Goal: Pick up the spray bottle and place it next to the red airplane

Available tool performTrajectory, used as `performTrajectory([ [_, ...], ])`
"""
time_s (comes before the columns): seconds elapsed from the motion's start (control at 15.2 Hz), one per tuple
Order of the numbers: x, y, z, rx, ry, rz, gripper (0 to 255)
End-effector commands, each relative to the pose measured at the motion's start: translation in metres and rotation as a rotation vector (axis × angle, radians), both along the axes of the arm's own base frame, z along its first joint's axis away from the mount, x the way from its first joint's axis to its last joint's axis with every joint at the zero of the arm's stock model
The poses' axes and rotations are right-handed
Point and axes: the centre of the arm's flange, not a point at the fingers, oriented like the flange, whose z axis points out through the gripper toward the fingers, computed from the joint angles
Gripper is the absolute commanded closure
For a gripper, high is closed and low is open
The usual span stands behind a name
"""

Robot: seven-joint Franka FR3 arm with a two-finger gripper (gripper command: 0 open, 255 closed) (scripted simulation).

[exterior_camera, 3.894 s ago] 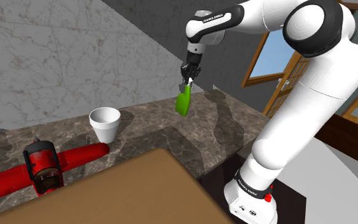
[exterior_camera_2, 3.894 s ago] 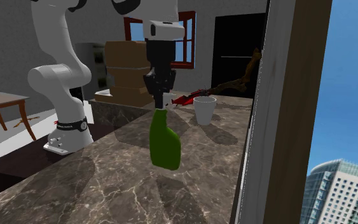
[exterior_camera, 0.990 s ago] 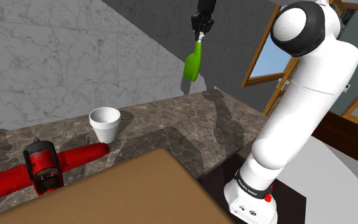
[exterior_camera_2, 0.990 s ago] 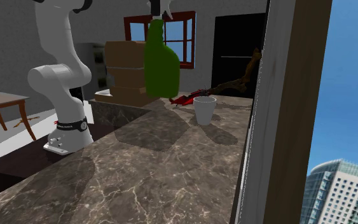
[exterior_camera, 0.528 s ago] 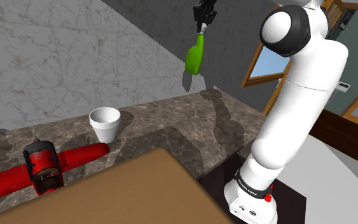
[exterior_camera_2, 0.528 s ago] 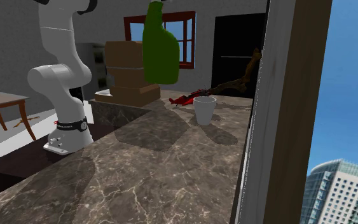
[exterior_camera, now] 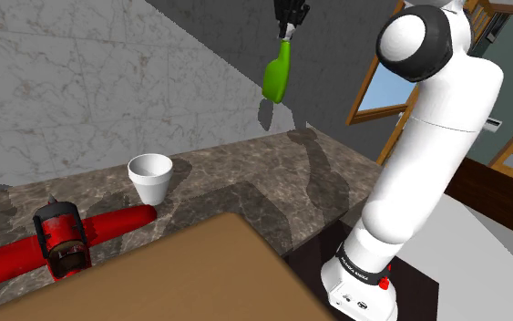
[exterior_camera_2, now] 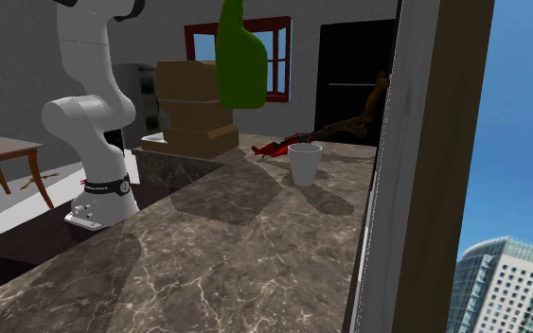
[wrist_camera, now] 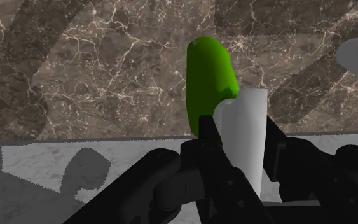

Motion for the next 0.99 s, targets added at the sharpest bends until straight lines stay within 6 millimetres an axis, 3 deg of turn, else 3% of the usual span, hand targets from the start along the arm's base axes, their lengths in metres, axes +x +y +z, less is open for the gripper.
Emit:
performTrajectory([
  [0.0,-0.006,0.024,0.0,0.0,0.0,-0.001,255],
  [0.92,-0.05,0.203,0.001,0.0,0.0,-0.001,255],
])
